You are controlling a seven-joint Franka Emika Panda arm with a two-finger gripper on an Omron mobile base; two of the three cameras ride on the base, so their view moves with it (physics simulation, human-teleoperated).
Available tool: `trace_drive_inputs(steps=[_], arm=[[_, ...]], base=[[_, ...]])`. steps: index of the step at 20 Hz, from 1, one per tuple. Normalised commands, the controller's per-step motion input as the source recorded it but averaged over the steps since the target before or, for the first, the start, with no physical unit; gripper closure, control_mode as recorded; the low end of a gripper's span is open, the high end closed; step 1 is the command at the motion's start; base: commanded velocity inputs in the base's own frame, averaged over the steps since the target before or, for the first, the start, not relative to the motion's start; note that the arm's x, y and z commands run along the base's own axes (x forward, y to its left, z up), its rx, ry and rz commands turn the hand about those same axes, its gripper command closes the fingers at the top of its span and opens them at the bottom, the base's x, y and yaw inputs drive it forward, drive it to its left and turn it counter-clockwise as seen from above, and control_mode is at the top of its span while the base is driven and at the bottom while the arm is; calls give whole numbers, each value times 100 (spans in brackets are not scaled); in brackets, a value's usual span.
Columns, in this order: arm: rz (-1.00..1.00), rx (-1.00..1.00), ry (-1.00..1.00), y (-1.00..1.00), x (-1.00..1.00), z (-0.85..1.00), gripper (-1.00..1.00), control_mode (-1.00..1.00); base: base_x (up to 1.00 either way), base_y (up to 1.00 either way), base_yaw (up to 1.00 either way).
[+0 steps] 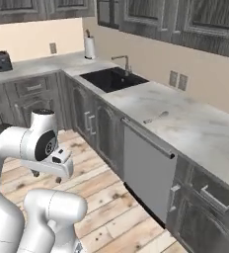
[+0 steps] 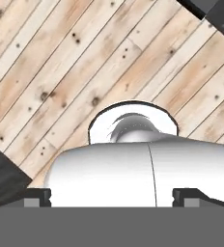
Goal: Take the fork and place it on the left side of the plate. Then take the spoon and place it on the right side of the plate. Make sure they're directly next to the plate.
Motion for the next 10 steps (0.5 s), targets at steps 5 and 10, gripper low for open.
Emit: trace_drive_inputs(steps=[5, 10], arm=[[0, 0, 0, 0, 0, 0, -100, 100], [0, 0, 0, 0, 0, 0, -100, 100]], base=[[1, 5, -99], [32, 16, -71]])
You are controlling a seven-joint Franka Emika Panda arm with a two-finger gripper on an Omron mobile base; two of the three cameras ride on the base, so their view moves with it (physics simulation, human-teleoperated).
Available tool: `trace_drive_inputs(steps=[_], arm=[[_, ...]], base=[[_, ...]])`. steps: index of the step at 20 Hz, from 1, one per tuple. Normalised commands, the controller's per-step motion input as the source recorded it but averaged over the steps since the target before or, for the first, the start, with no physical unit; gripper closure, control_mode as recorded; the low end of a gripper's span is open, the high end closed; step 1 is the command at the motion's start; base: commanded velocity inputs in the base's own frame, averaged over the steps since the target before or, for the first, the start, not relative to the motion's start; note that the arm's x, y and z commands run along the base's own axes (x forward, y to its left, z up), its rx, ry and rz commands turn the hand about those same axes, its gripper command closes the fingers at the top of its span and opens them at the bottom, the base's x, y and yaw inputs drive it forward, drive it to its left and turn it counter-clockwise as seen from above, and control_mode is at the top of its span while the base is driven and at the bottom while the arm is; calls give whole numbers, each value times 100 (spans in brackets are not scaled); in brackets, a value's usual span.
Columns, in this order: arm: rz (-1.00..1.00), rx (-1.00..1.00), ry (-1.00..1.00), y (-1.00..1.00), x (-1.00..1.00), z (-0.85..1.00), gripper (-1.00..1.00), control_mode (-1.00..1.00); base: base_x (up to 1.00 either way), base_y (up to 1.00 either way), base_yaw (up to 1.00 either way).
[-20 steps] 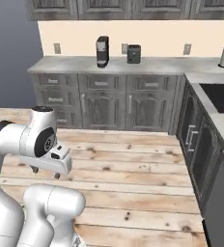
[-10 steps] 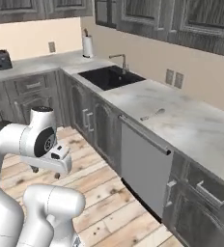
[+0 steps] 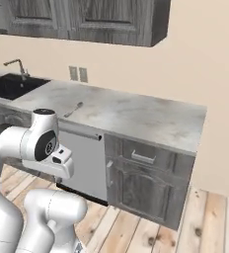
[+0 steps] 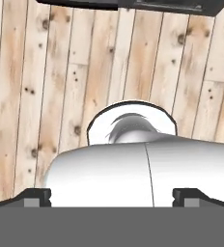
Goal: Take the fork and place it on the left side of the plate. Then take the spoon and place it on the right side of the plate. Make sure they're directly next to the plate.
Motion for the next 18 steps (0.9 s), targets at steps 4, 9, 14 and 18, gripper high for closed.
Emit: trace_drive_inputs(steps=[4, 9, 14, 18], arm=[[0, 0, 0, 0, 0, 0, -100, 100], [0, 0, 0, 0, 0, 0, -100, 100], [0, 0, 0, 0, 0, 0, -100, 100], [0, 0, 0, 0, 0, 0, -100, 100]], base=[[58, 35, -48], [68, 42, -29], [57, 57, -10], [40, 66, 7]])
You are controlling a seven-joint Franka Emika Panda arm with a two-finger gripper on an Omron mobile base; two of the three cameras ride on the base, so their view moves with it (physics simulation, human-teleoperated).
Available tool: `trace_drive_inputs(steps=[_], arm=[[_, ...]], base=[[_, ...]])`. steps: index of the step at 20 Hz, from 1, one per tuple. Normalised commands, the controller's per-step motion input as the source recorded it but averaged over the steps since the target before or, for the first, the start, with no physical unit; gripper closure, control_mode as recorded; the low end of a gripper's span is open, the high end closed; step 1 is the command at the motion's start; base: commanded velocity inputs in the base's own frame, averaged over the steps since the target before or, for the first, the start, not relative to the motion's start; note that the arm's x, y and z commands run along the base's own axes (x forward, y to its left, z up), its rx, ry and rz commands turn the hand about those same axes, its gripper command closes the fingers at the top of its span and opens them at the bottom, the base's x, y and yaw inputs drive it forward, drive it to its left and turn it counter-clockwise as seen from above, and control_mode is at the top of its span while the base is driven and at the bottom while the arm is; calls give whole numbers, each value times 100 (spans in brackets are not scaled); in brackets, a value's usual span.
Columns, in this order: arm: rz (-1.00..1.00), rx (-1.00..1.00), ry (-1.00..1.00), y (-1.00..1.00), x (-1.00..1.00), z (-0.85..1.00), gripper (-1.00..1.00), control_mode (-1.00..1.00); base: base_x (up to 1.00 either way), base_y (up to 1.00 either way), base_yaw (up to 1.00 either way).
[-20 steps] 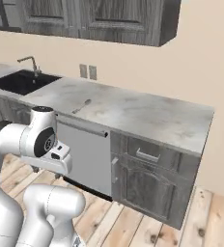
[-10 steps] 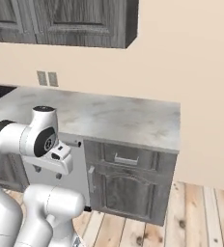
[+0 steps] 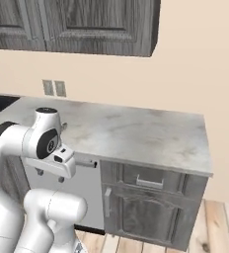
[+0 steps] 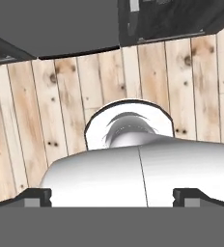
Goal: Take the fork and place it on the left side of the plate. Then take the spoon and place it on the right side of the plate. Make sure they're directly next to the plate.
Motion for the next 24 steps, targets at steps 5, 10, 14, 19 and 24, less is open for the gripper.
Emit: trace_drive_inputs(steps=[5, 10, 14, 19, 24], arm=[[0, 0, 0, 0, 0, 0, -100, 100], [0, 0, 0, 0, 0, 0, -100, 100], [0, 0, 0, 0, 0, 0, -100, 100], [0, 0, 0, 0, 0, 0, -100, 100], [0, 0, 0, 0, 0, 0, -100, 100]], base=[[30, 64, 9], [65, 35, -3], [65, 33, -9], [53, 36, -5], [38, 37, 0]])
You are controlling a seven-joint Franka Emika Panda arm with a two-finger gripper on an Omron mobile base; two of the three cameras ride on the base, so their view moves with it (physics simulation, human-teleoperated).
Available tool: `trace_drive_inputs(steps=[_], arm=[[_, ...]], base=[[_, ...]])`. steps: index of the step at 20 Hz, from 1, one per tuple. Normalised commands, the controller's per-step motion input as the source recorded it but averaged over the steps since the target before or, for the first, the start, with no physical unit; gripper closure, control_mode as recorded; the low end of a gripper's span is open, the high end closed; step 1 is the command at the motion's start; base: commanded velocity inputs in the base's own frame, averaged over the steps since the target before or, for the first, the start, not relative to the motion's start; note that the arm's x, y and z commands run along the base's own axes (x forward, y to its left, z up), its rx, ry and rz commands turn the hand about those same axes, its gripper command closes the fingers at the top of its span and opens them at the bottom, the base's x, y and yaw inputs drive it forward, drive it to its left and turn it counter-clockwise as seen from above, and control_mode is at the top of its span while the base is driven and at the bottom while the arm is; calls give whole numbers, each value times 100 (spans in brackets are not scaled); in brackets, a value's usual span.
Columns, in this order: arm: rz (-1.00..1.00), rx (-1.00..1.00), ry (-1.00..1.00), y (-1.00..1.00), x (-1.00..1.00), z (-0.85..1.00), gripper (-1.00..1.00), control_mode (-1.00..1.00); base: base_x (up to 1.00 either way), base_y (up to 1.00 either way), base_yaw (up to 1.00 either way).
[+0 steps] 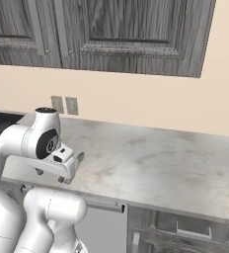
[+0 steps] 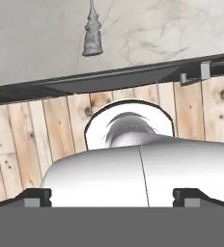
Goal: Take the fork and place it on the left side of the plate. Then take the spoon and place it on the right side of the plate. Make sure they're directly next to the plate.
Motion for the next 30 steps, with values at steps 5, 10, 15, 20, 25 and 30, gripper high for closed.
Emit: trace_drive_inputs(steps=[5, 10, 15, 20, 25, 30], arm=[[0, 0, 0, 0, 0, 0, -100, 100], [0, 0, 0, 0, 0, 0, -100, 100], [0, 0, 0, 0, 0, 0, -100, 100], [0, 0, 0, 0, 0, 0, -100, 100], [0, 0, 0, 0, 0, 0, -100, 100], [0, 0, 0, 0, 0, 0, -100, -100]], base=[[45, 29, 0], [0, 0, 0], [0, 0, 0], [0, 0, 0], [0, 0, 0], [0, 0, 0]])
